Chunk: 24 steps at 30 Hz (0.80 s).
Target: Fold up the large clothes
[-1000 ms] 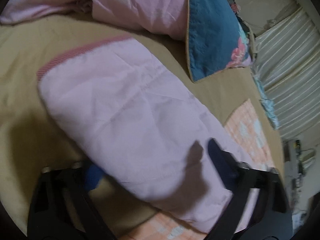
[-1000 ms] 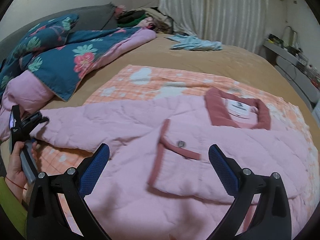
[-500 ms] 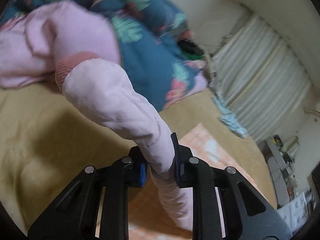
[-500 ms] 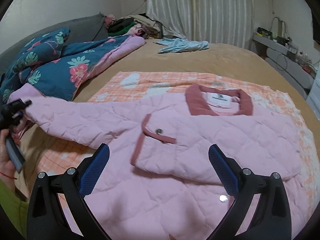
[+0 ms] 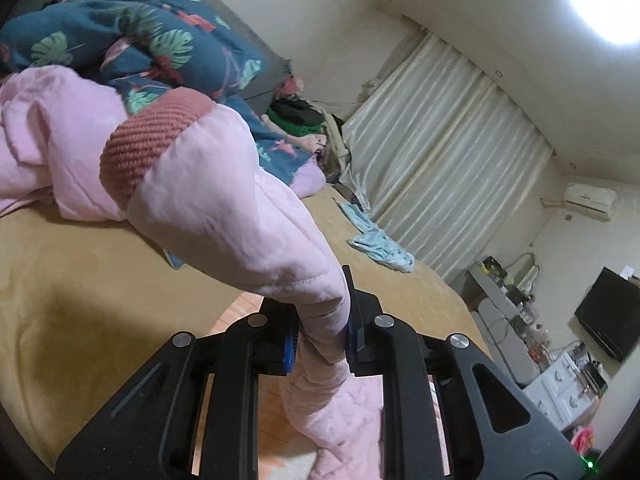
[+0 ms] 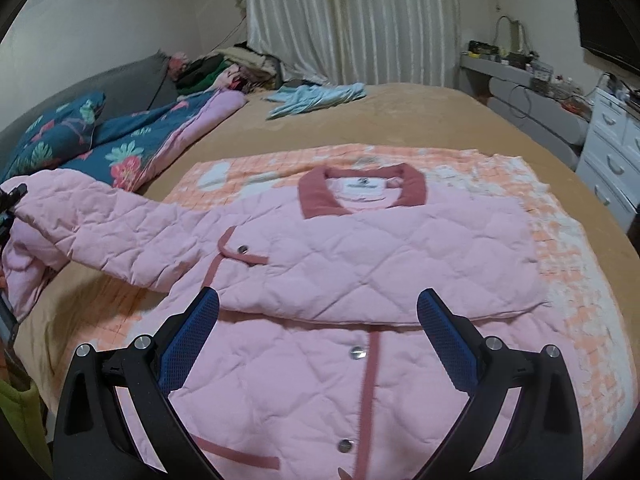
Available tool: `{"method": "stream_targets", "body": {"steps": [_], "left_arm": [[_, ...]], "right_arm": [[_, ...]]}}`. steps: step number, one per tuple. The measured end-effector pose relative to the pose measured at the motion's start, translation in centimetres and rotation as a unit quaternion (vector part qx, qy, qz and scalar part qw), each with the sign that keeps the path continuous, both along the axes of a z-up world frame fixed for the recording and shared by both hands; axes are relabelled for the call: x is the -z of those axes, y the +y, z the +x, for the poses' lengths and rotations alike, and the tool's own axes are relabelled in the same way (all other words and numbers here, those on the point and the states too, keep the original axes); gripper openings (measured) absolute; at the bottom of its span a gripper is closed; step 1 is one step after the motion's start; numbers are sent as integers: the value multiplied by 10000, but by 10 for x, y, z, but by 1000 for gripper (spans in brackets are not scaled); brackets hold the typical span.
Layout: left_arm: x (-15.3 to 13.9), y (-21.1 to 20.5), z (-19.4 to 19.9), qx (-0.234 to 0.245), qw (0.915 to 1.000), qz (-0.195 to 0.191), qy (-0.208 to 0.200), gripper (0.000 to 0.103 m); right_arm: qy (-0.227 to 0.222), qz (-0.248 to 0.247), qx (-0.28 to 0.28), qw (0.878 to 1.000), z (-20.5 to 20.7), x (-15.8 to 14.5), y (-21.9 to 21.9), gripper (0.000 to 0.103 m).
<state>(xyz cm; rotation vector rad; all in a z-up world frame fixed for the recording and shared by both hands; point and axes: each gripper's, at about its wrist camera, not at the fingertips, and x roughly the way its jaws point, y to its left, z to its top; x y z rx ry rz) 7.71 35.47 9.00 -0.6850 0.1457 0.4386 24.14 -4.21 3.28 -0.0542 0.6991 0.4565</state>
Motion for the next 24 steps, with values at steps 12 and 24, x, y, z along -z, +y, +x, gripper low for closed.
{"method": "stream_targets", "body": {"steps": [12,24], "left_arm": [[-51,-64,34,570,9955,737,164,10],[-68,-126,72,1032,9862,1244,367,10]], "right_arm": [[-134,351,206,9991,-11,-19,-47,99],[-325,557,568,9963,-17,-31,-100,99]]}}
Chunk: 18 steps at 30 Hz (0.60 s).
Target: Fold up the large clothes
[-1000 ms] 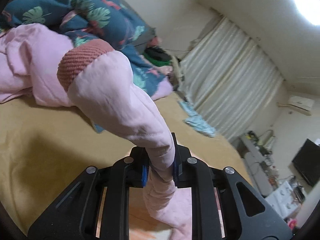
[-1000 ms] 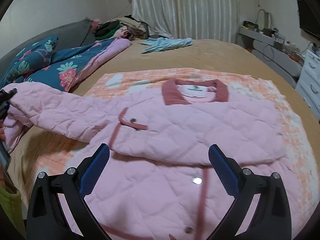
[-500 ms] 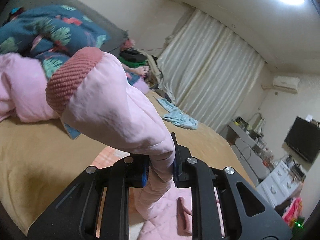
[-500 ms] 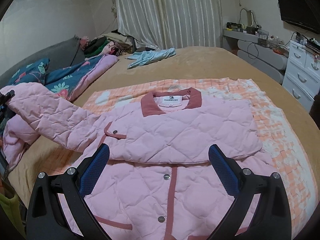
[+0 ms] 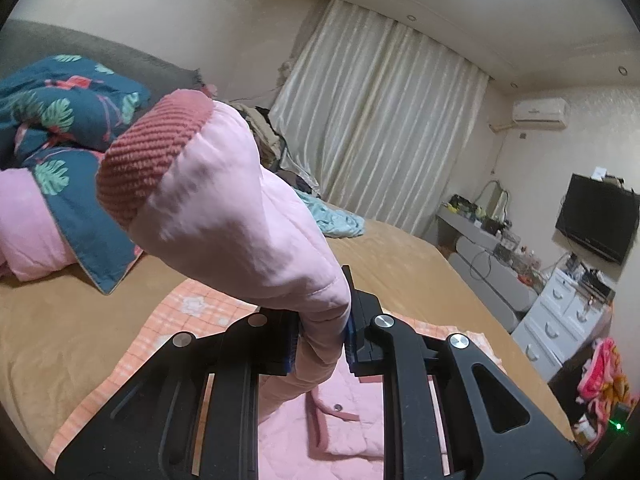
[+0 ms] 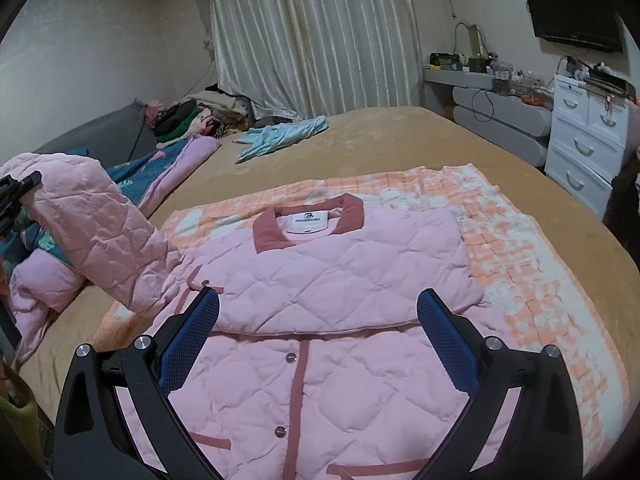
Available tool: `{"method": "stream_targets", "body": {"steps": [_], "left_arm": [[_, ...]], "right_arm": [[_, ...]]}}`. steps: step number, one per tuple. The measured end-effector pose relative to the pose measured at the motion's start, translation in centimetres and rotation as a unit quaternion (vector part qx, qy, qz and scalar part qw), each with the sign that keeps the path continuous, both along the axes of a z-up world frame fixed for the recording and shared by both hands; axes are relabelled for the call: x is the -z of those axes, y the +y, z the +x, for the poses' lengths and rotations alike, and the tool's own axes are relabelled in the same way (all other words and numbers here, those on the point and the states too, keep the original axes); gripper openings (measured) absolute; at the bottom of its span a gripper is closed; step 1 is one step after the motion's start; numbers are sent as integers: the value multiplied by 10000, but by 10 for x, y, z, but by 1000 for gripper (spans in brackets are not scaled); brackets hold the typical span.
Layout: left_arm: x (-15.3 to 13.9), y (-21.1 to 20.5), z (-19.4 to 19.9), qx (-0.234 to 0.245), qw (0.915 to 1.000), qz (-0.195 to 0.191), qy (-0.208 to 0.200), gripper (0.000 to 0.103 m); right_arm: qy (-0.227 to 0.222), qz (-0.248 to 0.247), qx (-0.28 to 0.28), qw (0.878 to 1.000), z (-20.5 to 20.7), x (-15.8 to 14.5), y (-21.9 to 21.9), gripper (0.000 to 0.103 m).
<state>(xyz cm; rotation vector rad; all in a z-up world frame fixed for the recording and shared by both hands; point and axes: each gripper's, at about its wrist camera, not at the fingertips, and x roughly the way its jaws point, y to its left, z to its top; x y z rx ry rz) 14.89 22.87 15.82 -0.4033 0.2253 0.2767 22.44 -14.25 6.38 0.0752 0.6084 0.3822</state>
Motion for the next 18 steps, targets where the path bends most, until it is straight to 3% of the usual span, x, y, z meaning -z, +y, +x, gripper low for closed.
{"method": "stream_targets", "body": {"steps": [18], "left_arm": [[11,-66,46,570,9963,518,389,10]], "right_arm": [[130,365,322,9987,9,6,-48,99]]}}
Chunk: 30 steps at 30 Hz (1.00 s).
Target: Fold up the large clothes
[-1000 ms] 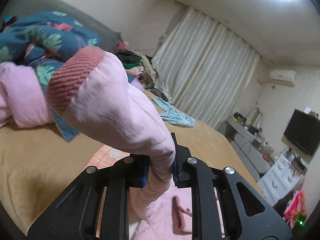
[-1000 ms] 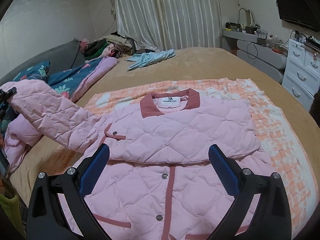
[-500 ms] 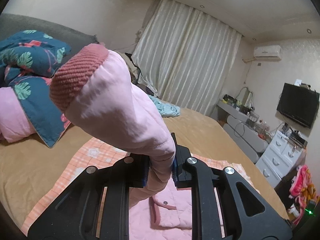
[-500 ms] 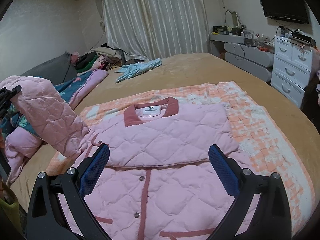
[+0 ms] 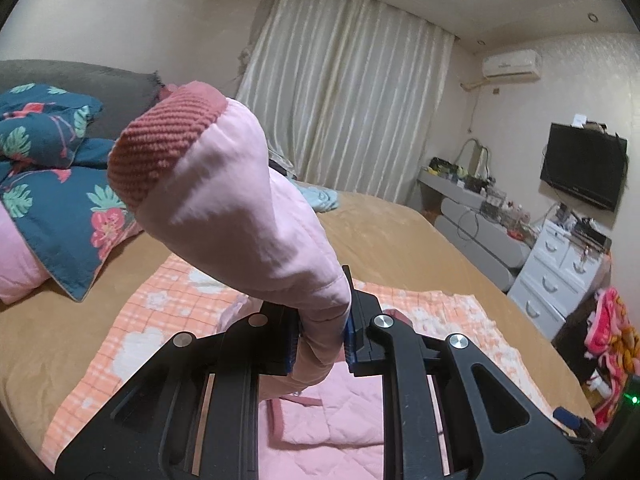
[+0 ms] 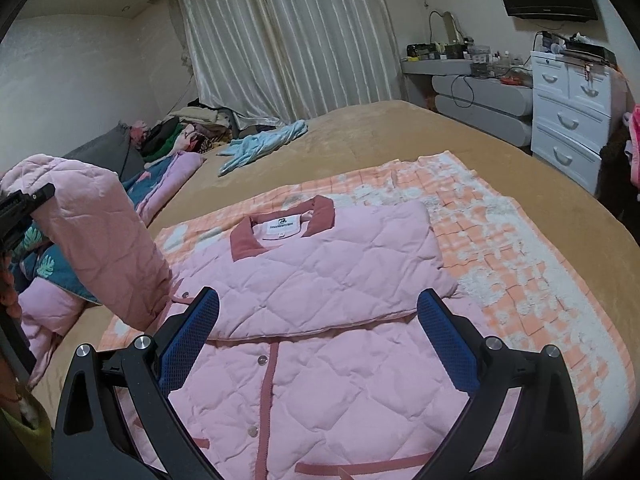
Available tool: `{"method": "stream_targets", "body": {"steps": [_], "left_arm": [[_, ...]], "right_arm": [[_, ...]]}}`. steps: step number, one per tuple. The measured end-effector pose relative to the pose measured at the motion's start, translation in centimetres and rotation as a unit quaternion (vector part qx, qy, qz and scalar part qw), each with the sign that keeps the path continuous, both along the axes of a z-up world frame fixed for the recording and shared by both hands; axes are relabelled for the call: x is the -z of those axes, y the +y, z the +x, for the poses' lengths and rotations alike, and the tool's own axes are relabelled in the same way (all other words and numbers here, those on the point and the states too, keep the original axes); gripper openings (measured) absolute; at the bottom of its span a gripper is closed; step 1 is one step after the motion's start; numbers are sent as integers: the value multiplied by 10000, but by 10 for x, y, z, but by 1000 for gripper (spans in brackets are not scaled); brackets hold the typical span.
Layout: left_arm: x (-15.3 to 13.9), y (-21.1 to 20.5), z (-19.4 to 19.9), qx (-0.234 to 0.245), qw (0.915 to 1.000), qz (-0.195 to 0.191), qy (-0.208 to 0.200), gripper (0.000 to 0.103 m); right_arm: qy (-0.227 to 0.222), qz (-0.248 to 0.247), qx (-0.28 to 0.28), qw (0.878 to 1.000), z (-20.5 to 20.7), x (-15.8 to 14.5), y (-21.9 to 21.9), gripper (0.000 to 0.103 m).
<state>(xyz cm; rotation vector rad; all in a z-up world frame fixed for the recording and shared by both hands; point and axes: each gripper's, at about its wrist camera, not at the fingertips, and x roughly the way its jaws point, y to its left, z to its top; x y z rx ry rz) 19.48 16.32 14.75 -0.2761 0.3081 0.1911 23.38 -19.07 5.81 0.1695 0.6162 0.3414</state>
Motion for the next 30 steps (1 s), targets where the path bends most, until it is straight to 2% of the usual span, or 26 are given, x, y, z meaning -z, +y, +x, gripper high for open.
{"method": "stream_targets", "body": {"steps": [6,17,30], "left_arm": [[5,-22,14,212,9996,148,125,10],[30,-63,36,651,9962,363,443,10],[71,-112,65,1200,9866,565,950,10]], "right_arm": [[-22,40,89,10000,0,2,-9,99],[-115,-437,543,9975,7,15,-28,99],[75,-297,746,9967,18,35,-53,99]]}}
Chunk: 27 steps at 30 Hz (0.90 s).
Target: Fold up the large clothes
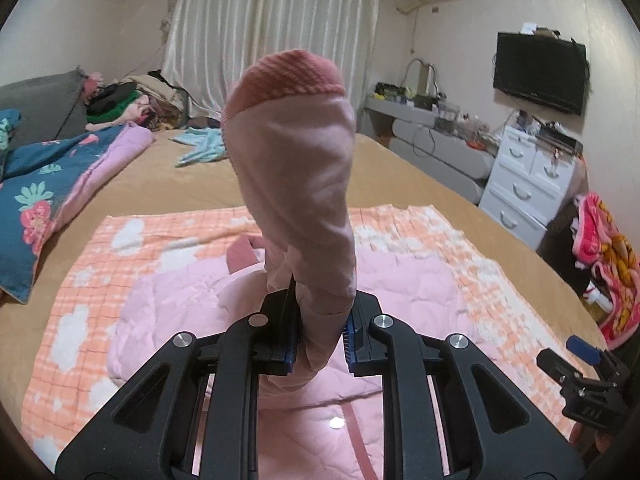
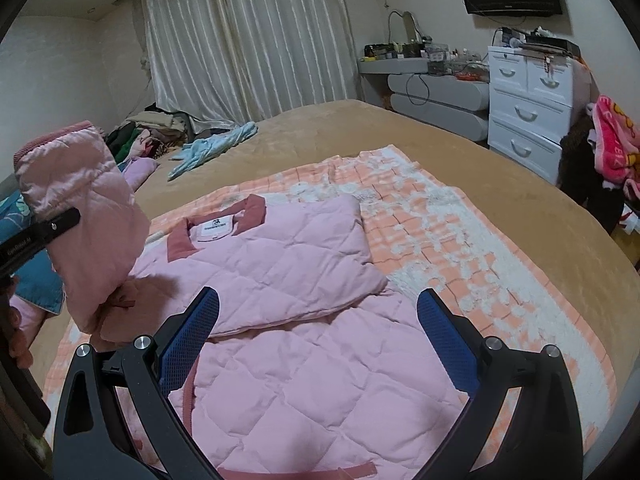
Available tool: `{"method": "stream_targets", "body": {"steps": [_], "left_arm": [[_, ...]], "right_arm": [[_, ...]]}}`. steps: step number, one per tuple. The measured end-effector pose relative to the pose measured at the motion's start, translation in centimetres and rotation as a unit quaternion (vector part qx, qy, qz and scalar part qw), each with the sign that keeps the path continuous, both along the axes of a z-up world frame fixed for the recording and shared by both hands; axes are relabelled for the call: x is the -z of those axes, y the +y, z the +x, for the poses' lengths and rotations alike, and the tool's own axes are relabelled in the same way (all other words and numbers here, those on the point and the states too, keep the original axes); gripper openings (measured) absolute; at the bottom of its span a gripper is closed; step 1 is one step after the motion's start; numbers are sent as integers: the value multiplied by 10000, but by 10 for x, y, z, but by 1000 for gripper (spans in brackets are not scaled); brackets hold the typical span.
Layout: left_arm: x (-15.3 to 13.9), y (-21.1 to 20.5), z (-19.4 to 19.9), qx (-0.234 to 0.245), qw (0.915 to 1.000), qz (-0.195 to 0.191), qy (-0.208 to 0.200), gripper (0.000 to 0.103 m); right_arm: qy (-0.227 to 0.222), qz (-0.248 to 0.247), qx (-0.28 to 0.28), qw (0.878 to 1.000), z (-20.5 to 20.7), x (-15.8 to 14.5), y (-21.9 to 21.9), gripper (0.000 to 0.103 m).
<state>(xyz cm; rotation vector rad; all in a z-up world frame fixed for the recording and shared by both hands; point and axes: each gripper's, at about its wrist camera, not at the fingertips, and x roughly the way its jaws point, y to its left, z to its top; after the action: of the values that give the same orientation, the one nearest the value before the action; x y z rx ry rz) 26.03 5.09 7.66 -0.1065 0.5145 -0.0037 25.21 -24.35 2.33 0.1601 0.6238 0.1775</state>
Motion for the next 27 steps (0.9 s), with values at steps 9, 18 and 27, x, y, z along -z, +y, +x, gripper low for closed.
{"method": "stream_targets", "body": {"steps": [9,18,27], "left_arm": [[29,-24,15,246,9990,207,295,10],[63,-42,29,479,9961,288,679,11],[81,-52,36,720,9933,272,867,17]], "right_arm": [[118,28,86,9999,7,13,-10,99],[266,32,156,9995,12,25,-16,99],[355,36,297,9989,18,33,-23,99]]}}
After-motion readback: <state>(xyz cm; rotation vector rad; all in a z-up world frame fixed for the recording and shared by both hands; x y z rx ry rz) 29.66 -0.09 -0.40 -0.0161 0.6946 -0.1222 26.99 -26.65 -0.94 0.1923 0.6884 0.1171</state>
